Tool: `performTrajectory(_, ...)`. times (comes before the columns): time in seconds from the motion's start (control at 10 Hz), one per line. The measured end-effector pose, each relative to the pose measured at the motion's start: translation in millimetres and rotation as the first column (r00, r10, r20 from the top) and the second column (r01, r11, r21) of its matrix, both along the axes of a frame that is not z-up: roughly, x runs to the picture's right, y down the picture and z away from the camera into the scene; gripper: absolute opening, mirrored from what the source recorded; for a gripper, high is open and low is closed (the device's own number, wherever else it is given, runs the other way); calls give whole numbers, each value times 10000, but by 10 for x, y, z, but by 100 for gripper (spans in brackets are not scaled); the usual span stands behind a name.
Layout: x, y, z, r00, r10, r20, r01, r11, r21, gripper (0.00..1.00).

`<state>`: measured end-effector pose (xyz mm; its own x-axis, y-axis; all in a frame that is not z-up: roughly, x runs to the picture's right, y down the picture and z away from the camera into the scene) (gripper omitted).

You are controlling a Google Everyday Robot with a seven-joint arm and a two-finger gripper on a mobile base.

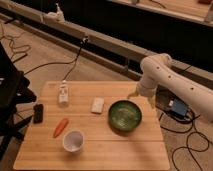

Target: Drag the ceramic bowl in a circle

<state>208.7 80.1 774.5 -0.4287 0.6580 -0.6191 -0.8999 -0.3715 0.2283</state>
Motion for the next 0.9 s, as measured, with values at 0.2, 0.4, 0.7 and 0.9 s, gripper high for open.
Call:
performTrajectory(0.2, 0, 0, 0, 10000, 0, 1, 0, 10000, 0, 80)
performTrajectory(0.4, 6, 2, 0, 10000, -40, -23, 40, 10000, 10, 80)
performTrajectory(0.7, -78, 17, 66, 9998, 14, 221, -22, 9993, 363, 80)
performTrajectory(0.9, -142, 142, 121, 9989, -19, 462, 2, 9994, 359, 80)
